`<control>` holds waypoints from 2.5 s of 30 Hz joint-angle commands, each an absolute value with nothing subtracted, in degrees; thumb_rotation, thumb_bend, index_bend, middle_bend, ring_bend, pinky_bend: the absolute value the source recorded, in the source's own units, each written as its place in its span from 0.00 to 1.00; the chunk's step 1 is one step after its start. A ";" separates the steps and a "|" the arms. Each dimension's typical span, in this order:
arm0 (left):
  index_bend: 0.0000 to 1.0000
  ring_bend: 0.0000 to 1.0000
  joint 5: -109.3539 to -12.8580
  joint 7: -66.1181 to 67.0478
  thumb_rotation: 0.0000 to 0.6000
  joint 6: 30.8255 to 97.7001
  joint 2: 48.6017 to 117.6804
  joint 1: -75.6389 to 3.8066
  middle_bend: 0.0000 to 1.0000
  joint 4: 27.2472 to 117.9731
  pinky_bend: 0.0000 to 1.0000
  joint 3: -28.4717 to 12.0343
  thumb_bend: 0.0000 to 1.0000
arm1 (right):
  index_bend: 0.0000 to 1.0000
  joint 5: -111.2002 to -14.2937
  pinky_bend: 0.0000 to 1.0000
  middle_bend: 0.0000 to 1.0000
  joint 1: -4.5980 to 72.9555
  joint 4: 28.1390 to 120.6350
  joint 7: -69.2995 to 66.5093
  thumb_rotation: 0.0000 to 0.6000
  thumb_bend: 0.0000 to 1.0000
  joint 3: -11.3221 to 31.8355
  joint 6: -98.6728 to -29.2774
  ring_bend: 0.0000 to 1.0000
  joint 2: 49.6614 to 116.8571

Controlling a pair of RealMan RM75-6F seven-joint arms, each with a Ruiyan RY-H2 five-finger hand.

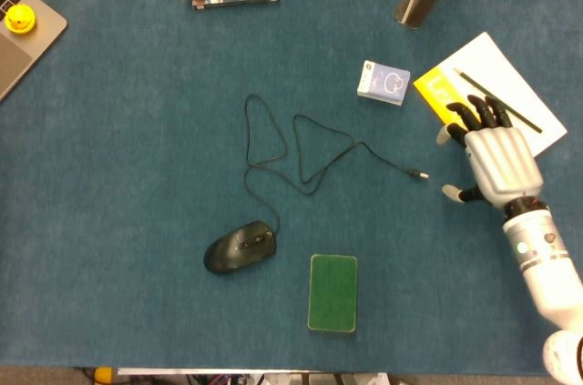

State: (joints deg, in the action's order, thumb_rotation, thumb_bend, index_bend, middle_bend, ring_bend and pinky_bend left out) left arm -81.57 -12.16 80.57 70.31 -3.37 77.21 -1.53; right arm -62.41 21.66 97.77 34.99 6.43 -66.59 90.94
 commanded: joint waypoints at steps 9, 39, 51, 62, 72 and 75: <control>0.28 0.21 -81.60 -14.70 1.00 80.69 70.92 -2.66 0.17 75.15 0.44 -1.36 0.00 | 0.49 -58.34 0.04 0.18 23.06 97.07 44.59 1.00 0.06 5.48 -71.96 0.00 97.60; 0.28 0.21 -81.67 -16.81 1.00 80.63 71.06 -1.74 0.17 74.02 0.44 -1.41 0.00 | 0.55 -56.37 0.04 0.17 24.47 90.60 49.83 1.00 0.18 6.85 -75.76 0.00 105.04; 0.28 0.21 -81.78 -17.52 1.00 80.67 71.01 -1.44 0.17 73.67 0.44 -1.35 0.00 | 0.55 -54.18 0.04 0.16 25.18 90.27 49.82 1.00 0.18 7.21 -74.49 0.00 106.44; 0.28 0.21 -81.70 -18.11 1.00 80.57 71.01 -1.21 0.17 73.41 0.44 -1.37 0.00 | 0.55 -52.23 0.04 0.15 25.32 89.82 51.05 1.00 0.18 7.26 -75.13 0.00 107.06; 0.28 0.21 -81.62 -18.22 1.00 80.31 71.09 -1.14 0.17 73.27 0.44 -1.36 0.00 | 0.55 -50.74 0.04 0.15 25.56 88.26 51.25 1.00 0.21 7.67 -75.14 0.00 107.79; 0.28 0.21 -81.65 -18.32 1.00 80.35 71.04 -1.06 0.17 73.28 0.44 -1.33 0.00 | 0.55 -50.38 0.04 0.15 25.69 87.81 51.02 1.00 0.22 7.84 -74.87 0.00 108.01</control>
State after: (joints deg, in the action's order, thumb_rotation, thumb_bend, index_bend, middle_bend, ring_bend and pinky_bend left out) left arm -81.64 -18.30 80.35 71.05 -1.08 73.27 -1.35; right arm -50.45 25.65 87.87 51.07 7.79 -74.92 107.96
